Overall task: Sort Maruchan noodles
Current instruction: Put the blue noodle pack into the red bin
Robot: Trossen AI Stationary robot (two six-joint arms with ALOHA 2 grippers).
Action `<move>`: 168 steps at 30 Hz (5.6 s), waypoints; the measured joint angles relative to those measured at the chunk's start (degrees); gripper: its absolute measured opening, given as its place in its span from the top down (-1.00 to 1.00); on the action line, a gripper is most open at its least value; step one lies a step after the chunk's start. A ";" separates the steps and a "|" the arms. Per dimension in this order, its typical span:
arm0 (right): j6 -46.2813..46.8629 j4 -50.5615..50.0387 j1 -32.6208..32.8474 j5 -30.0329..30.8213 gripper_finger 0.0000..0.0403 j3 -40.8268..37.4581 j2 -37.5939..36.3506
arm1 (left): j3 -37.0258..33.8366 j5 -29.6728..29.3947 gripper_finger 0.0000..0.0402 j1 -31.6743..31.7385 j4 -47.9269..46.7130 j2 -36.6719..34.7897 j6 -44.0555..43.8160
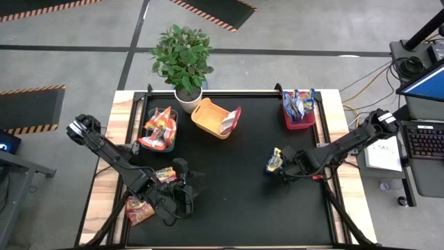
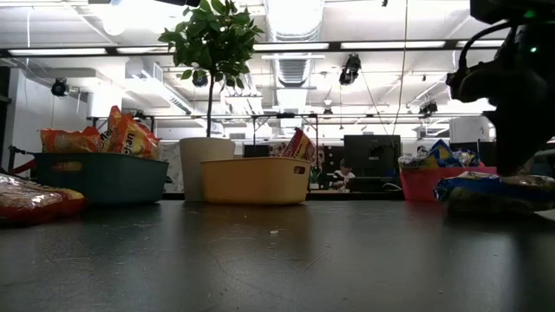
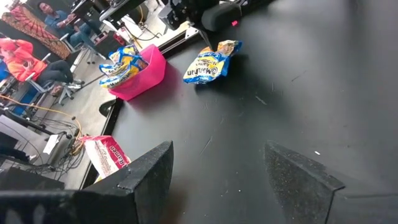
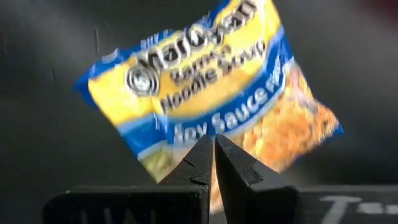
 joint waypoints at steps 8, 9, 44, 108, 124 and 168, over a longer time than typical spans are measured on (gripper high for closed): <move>-8.11 31.70 -0.22 9.65 0.96 -5.40 1.35 | 0.00 -0.04 -0.16 0.00 0.17 0.02 -0.67; -13.99 40.38 -0.18 9.77 0.96 -5.42 1.34 | 0.00 -0.05 -0.16 0.00 0.17 0.06 -0.96; -30.71 35.66 -6.41 5.02 0.96 -0.60 0.49 | -0.25 1.76 -0.16 4.52 1.57 0.31 -6.89; -31.16 90.32 -13.97 -18.84 -0.56 -5.20 29.14 | -5.39 27.10 -0.16 18.70 29.65 29.16 -13.04; -31.65 92.05 -14.27 -18.39 -0.12 -4.43 31.34 | -5.46 27.26 -0.16 18.73 30.55 29.24 -12.17; -45.95 76.11 -16.17 -5.26 0.31 -4.37 15.05 | -11.08 19.55 -0.16 15.52 0.43 -9.42 -8.97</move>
